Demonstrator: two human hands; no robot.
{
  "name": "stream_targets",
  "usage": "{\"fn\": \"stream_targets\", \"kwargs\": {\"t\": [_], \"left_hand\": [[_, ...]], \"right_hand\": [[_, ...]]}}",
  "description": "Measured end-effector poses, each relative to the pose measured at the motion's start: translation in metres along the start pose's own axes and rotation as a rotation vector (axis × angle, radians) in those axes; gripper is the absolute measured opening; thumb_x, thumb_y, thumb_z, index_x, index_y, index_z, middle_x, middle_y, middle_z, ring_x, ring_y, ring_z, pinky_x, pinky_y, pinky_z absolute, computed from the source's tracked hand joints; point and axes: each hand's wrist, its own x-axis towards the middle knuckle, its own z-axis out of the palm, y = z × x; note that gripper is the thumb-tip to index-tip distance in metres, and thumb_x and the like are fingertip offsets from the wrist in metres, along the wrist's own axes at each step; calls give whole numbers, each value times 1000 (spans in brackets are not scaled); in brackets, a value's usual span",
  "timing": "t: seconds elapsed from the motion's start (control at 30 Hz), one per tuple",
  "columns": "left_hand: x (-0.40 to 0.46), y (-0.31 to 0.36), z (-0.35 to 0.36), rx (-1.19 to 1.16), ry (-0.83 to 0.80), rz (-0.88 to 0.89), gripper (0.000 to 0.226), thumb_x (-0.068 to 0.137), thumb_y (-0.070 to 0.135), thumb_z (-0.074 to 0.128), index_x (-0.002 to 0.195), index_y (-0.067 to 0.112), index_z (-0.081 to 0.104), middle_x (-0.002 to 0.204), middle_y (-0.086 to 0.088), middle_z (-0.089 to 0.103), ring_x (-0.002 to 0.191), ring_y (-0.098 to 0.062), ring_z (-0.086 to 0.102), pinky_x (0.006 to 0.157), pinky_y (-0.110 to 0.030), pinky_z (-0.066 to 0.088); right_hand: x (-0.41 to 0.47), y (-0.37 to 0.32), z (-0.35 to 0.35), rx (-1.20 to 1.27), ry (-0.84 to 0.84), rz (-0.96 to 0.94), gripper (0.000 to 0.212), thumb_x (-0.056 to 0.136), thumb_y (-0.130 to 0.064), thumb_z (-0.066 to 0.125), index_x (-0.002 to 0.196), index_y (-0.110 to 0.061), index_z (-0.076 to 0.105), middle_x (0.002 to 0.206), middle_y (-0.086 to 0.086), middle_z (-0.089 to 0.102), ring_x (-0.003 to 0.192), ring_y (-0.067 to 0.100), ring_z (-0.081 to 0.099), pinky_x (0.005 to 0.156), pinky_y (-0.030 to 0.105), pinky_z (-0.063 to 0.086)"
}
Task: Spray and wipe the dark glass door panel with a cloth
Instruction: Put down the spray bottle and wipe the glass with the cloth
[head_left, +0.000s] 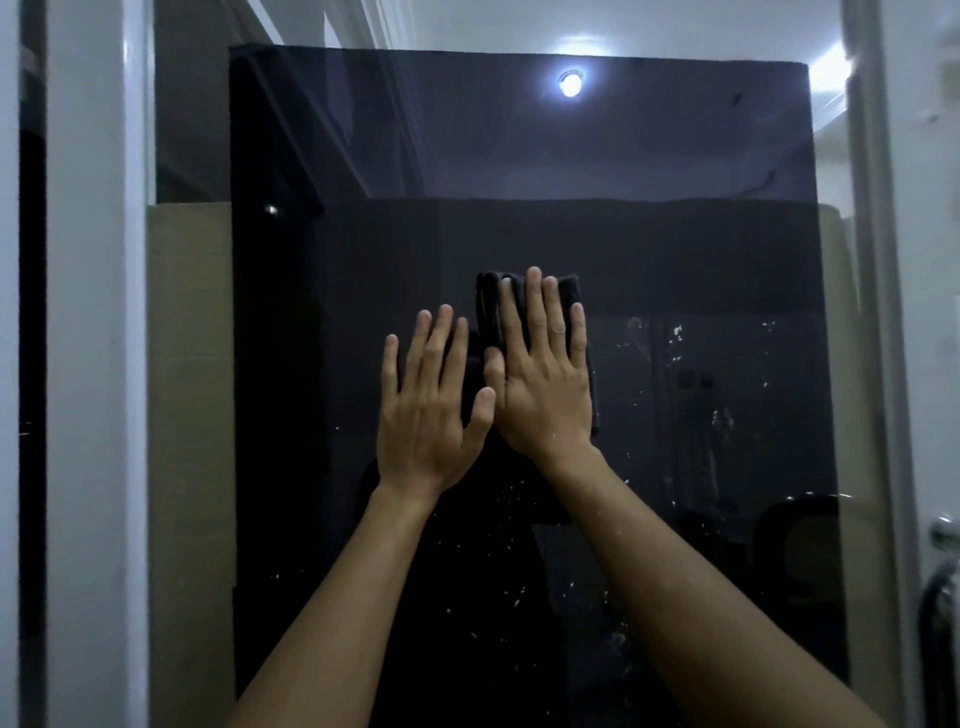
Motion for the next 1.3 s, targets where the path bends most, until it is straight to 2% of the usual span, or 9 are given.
{"fn": "stream_targets", "kwargs": {"t": [0.3,0.47,0.67,0.83,0.93,1.1,1.3], "left_hand": [[0,-2,2,21,4,2,69,102,49,20,159,9,27,169,-9,18,157,-23,12,126,-54,12],[0,0,4,17,14,-6,68,102,46,24,158,8,29,168,-9,19,157,-24,13,126,-55,12],[4,27,8,-28,78,-123,68,101,44,26,155,4,34,167,-11,23,157,-26,13,127,-54,4],[14,88,23,-107,35,23,65,102,40,29,156,5,32,167,-11,25,157,-25,15,127,-55,9],[16,115,34,-69,2,42,64,102,40,29,157,7,31,167,-9,24,157,-25,15,126,-56,13],[14,116,44,53,17,23,65,102,41,30,158,9,29,168,-9,22,157,-25,15,126,-55,14],[14,118,47,46,20,17,67,100,42,29,158,8,29,168,-10,21,157,-26,14,126,-56,11]], "right_hand": [[-8,58,-11,20,8,40,67,102,-34,27,164,-15,8,172,11,0,159,23,-4,128,51,1],[-14,113,-20,-1,19,120,68,102,-33,26,164,-16,5,172,11,-2,159,24,-5,128,51,2],[-15,135,-23,7,7,121,68,102,-33,27,164,-16,5,172,10,-2,159,23,-7,128,51,1],[-16,137,-24,-10,20,113,66,103,-34,25,164,-14,8,172,13,1,159,25,-3,128,52,4],[-16,136,-24,-8,27,104,66,103,-34,25,164,-13,11,171,14,4,159,27,1,128,52,4],[-18,153,-26,19,14,51,67,102,-33,29,164,-15,12,172,12,4,159,24,0,129,49,2],[-30,220,-37,-5,-3,120,67,102,-35,25,164,-15,10,172,11,2,159,24,-2,128,51,3]]}}
